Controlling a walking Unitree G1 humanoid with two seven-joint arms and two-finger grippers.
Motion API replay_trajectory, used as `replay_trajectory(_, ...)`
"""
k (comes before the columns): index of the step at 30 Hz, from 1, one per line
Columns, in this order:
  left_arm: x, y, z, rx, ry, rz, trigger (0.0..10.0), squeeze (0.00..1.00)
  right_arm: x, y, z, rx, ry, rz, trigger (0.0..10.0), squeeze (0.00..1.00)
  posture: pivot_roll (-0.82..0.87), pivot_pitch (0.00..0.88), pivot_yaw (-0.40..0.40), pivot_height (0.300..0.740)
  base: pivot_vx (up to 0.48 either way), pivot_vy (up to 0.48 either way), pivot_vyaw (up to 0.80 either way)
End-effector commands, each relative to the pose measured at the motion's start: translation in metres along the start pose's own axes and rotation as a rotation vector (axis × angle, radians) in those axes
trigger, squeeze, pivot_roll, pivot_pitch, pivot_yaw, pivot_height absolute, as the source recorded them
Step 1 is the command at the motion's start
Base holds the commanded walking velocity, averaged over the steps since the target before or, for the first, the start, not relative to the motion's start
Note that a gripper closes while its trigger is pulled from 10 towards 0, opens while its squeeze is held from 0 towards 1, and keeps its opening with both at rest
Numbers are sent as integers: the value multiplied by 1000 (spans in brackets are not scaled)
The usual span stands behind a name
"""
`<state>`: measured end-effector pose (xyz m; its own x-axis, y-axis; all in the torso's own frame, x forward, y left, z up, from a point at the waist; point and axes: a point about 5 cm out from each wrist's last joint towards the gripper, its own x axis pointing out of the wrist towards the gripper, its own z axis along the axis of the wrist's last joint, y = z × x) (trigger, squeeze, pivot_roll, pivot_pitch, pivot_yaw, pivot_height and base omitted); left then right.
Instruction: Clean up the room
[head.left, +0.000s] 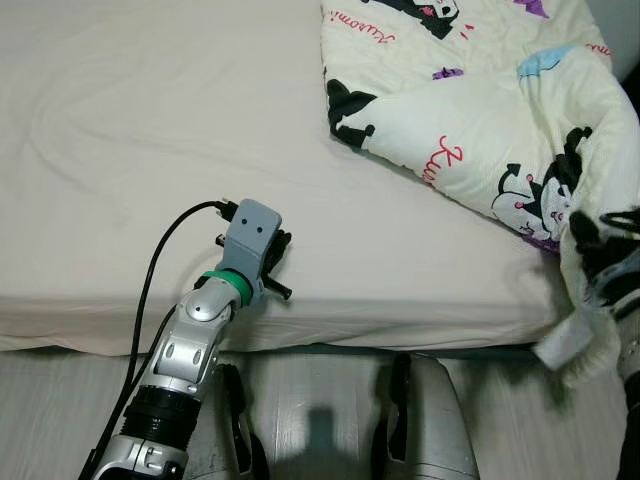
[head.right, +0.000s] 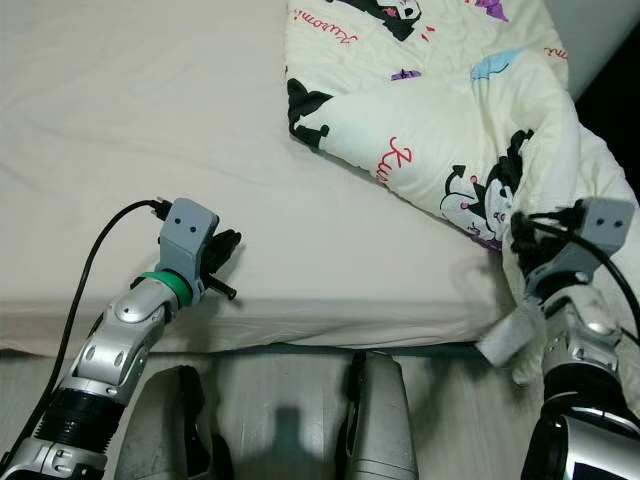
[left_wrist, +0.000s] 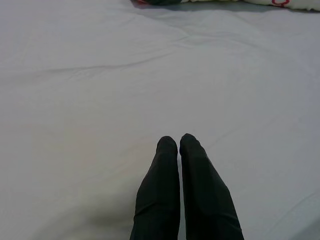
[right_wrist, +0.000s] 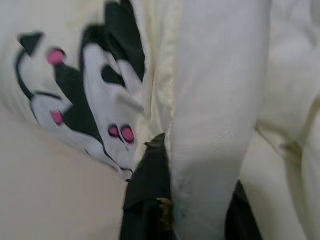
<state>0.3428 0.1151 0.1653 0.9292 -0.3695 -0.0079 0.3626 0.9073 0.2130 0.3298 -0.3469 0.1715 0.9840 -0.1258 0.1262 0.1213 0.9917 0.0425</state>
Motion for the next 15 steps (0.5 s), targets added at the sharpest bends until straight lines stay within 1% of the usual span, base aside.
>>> replay_trajectory(1, -3, -3, -8, -14, 26, -9, 10000, 0, -6, -2, -14, 0, 62, -12, 0, 0, -29, 287, 100, 555, 0, 0, 0)
replay_trajectory(3, -2, -3, -8, -13, 26, -11, 10000, 0, -5, -3, -9, 1, 42, -7, 0, 0, -28, 285, 101, 555, 0, 0, 0)
replay_trajectory(5, -2, -3, -8, -13, 26, -11, 10000, 0, -5, -3, -9, 1, 42, -7, 0, 0, -28, 285, 101, 555, 0, 0, 0)
replay_trajectory(6, -1, -4, -7, -14, 25, -14, 10000, 0, 1, 2, 6, -22, -28, 43, 0, 0, -28, 285, 101, 555, 0, 0, 0)
replay_trajectory(7, -1, -5, -7, -14, 24, -16, 10000, 0, 5, 7, 16, -33, -69, 75, 0, 0, -28, 285, 101, 555, 0, 0, 0)
replay_trajectory(9, -1, -6, -7, -15, 23, -17, 10000, 0, 10, 14, 27, -46, -118, 120, 0, 0, -28, 285, 101, 555, 0, 0, 0)
replay_trajectory(10, 0, -6, -7, -16, 23, -18, 10000, 0, 14, 25, 35, -63, -154, 178, 0, 0, -39, 277, 97, 555, 0, 0, 0)
replay_trajectory(11, 0, -6, -7, -16, 23, -18, 10000, 0, 14, 25, 35, -63, -154, 178, 0, 0, -39, 277, 97, 555, 0, 0, 0)
replay_trajectory(12, 0, -6, -7, -17, 23, -18, 10000, 0, 17, 32, 40, -75, -178, 219, 0, 0, -39, 277, 97, 555, 0, 0, 0)
replay_trajectory(13, 0, -7, -8, -18, 22, -19, 10000, 0, 19, 49, 48, -94, -210, 315, 0, 0, -39, 277, 97, 555, 0, 0, 0)
replay_trajectory(14, 0, -7, -8, -19, 22, -19, 10000, 0, 20, 60, 52, -105, -228, 380, 0, 0, -39, 277, 97, 555, 0, 0, 0)
replay_trajectory(15, 0, -7, -8, -19, 22, -19, 10000, 0, 20, 60, 52, -105, -228, 380, 0, 0, -39, 277, 97, 555, 0, 0, 0)
